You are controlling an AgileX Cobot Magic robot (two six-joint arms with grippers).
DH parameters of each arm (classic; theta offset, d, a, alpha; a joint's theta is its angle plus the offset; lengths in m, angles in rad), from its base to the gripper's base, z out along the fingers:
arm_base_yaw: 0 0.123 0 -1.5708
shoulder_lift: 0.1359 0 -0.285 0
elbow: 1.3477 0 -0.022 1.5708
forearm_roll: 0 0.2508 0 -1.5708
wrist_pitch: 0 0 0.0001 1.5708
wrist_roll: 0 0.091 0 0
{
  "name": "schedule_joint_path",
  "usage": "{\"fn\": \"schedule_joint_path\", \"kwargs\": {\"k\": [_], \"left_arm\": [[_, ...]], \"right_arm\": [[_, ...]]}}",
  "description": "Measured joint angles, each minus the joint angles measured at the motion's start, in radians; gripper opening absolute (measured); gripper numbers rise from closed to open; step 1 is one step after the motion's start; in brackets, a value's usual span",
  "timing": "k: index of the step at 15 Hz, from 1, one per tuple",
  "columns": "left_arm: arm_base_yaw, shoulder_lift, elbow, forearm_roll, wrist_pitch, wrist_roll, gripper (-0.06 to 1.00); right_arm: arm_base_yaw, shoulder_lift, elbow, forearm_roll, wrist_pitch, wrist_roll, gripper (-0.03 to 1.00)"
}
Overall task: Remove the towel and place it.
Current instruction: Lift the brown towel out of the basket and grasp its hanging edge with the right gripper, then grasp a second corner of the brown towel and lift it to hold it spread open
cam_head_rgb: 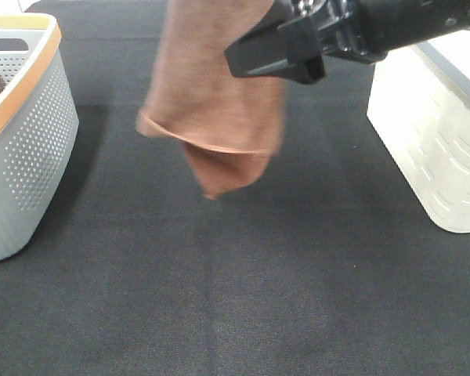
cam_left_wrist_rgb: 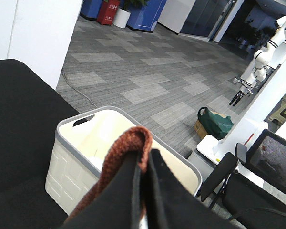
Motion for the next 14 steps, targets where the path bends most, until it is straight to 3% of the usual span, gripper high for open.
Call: {"fn": "schedule_joint_path", "kwargs": {"k": [12,14], "left_arm": [[0.0,0.0,0.0,-0.002,0.0,0.0,0.01],[0.0,0.0,0.0,-0.002,0.0,0.0,0.01]], "right_arm": [[0.0,0.176,0.0,0.018,-0.021,0.0,0.62],[0.0,0.18,0.0,0.018,-0.041,0.0,0.47]]}}
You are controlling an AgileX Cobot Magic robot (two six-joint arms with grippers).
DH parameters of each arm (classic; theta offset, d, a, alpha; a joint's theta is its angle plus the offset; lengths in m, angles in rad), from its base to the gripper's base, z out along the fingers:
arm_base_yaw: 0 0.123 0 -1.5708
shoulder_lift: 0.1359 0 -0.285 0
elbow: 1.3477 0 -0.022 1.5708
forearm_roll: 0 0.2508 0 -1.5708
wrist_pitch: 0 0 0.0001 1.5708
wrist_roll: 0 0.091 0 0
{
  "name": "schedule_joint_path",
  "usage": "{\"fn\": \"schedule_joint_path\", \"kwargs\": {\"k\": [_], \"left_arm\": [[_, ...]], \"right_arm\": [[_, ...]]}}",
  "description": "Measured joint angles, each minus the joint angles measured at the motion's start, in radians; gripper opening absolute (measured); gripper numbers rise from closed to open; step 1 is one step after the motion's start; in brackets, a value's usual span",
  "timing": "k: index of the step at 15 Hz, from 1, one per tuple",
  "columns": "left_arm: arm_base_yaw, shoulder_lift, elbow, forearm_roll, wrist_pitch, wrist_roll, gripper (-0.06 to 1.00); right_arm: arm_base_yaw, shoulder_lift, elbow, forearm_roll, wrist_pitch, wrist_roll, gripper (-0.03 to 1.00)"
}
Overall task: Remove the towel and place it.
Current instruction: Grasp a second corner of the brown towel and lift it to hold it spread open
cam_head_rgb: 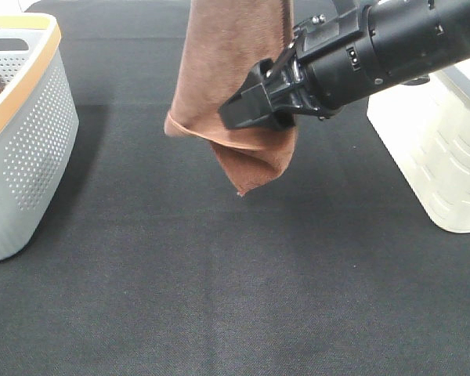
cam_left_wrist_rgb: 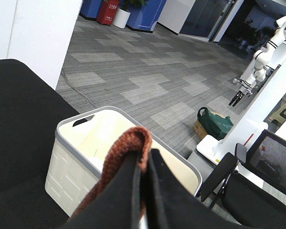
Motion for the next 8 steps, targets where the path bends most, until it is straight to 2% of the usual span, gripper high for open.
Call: {"fn": "schedule_joint_path", "kwargs": {"k": [3,4,6,8], "left_arm": [[0.0,0.0,0.0,0.014,0.0,0.005,0.01],[0.0,0.0,0.0,0.034,0.0,0.007,0.01],[0.0,0.0,0.0,0.061,0.0,0.007,0.01],[0.0,0.0,0.0,0.154,0.0,-0.017,0.01]], "right_arm": [[0.0,0.0,0.0,-0.001,0.019,0.0,0.04],[0.0,0.0,0.0,-0.01,0.042,0.0,0.0],[0.0,0.0,0.0,-0.022,0.058,0.002,0.0],[0.0,0.0,0.0,-0.057,0.075,0.057,0.0]]}}
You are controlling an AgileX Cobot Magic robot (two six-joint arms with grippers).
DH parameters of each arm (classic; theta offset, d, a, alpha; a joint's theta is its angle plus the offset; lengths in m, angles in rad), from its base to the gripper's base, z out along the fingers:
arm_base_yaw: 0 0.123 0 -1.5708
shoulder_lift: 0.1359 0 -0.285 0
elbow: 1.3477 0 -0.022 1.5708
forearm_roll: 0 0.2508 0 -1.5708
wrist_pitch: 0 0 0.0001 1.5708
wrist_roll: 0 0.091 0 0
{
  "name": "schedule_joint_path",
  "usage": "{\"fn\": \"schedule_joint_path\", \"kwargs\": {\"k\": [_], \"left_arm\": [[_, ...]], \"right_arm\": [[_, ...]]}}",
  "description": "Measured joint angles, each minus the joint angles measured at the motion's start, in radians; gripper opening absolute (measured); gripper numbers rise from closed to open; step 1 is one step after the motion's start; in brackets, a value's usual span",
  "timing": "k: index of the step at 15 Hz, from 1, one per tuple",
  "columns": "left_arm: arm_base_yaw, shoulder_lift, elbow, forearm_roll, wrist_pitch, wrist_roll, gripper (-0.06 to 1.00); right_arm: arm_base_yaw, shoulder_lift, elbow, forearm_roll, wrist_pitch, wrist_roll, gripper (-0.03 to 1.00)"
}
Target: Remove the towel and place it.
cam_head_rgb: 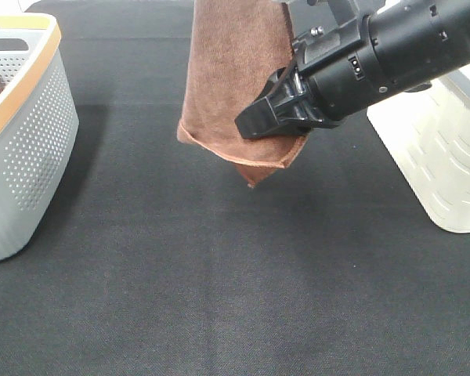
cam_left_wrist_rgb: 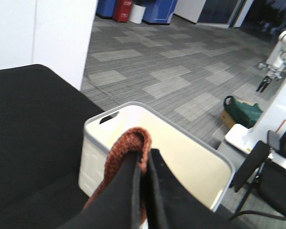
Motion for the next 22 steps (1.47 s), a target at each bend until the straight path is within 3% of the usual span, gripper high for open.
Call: {"fn": "schedule_joint_path", "kwargs": {"k": [3,6,9,12,15,17,19,21,22], "left_arm": [[0.0,0.0,0.0,0.019,0.0,-0.028,0.01],[0.0,0.0,0.0,0.02,0.0,-0.028,0.01],[0.0,0.0,0.0,0.02,0.0,-0.029,0.01],[0.0,0.0,0.0,0.02,0.0,-0.029,0.01],[0.0,0.0,0.0,0.022,0.0,-0.029,0.01],[0.0,0.0,0.0,0.056,0.0,-0.029,0.01],[0.0,0.0,0.0,0.152,0.004,-0.063,0.01],[0.0,0.0,0.0,0.346,0.033,-0.182,0.01],[0.0,0.0,0.0,0.516,0.087,-0.308,0.01]], "right_arm": [[0.0,0.0,0.0,-0.02,-0.001,0.068,0.03],[0.0,0.0,0.0,-0.021,-0.002,0.074,0.29],[0.0,0.0,0.0,-0.021,-0.003,0.093,0.39],[0.0,0.0,0.0,-0.03,0.0,0.094,0.28],[0.0,0.0,0.0,-0.091,0.008,0.133,0.0],[0.0,-0.002,0.0,-0.154,0.009,0.192,0.0],[0.0,-0.028,0.0,-0.246,0.011,0.261,0.0],[0.0,-0.077,0.0,-0.358,0.006,0.356,0.0],[0.0,-0.114,-0.005,-0.474,-0.005,0.447,0.0]]}}
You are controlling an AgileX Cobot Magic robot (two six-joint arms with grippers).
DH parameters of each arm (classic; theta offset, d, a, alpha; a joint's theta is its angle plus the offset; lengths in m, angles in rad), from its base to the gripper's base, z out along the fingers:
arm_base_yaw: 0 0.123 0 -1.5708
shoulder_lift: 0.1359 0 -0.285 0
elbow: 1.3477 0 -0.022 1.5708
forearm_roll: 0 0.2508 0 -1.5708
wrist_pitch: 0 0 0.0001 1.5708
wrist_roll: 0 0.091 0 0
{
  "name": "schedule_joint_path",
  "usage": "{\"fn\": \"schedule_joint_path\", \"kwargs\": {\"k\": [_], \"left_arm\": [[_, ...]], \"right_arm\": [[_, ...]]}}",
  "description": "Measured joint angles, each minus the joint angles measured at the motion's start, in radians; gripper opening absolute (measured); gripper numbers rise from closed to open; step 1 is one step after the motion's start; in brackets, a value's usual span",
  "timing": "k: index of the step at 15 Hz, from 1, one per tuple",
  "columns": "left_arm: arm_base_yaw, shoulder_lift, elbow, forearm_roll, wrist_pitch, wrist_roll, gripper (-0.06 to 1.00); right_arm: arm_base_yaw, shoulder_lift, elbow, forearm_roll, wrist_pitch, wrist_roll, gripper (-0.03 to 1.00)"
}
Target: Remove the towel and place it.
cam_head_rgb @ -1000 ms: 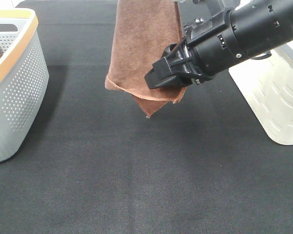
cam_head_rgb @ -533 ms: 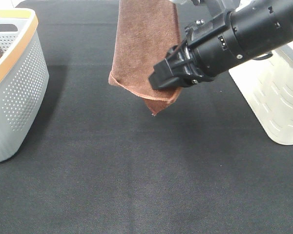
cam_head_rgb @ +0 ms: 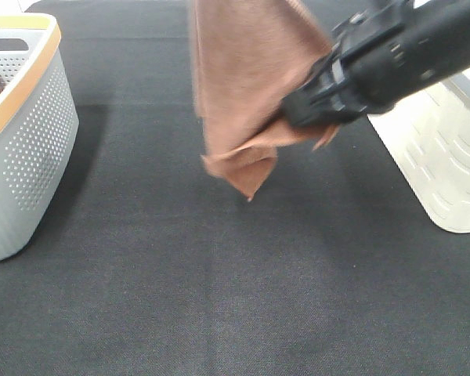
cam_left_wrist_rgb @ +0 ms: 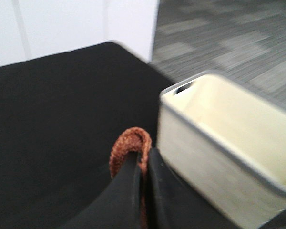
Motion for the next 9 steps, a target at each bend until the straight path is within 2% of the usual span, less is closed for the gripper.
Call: {"fn": "schedule_joint_path", "kwargs": {"k": [2,3,4,6,9], "left_arm": [[0.0,0.0,0.0,0.208,0.083,-0.123,0.01],[0.0,0.0,0.0,0.208,0.083,-0.123,0.01],[0.0,0.0,0.0,0.292,0.118,-0.158,0.01],[0.0,0.0,0.0,0.394,0.162,-0.2,0.01],[0.0,0.029,0.0,0.547,0.154,-0.212,0.01]], "right_arm": [[0.0,-0.018,-0.035,-0.174,-0.008,0.154,0.0],[0.0,-0.018,-0.035,-0.174,-0.008,0.154,0.0],[0.0,-0.02,-0.055,-0.261,-0.015,0.242,0.0],[0.0,-0.02,-0.095,-0.44,-0.03,0.376,0.0],[0.0,-0.006,-0.159,-0.705,-0.142,0.506,0.0]]}}
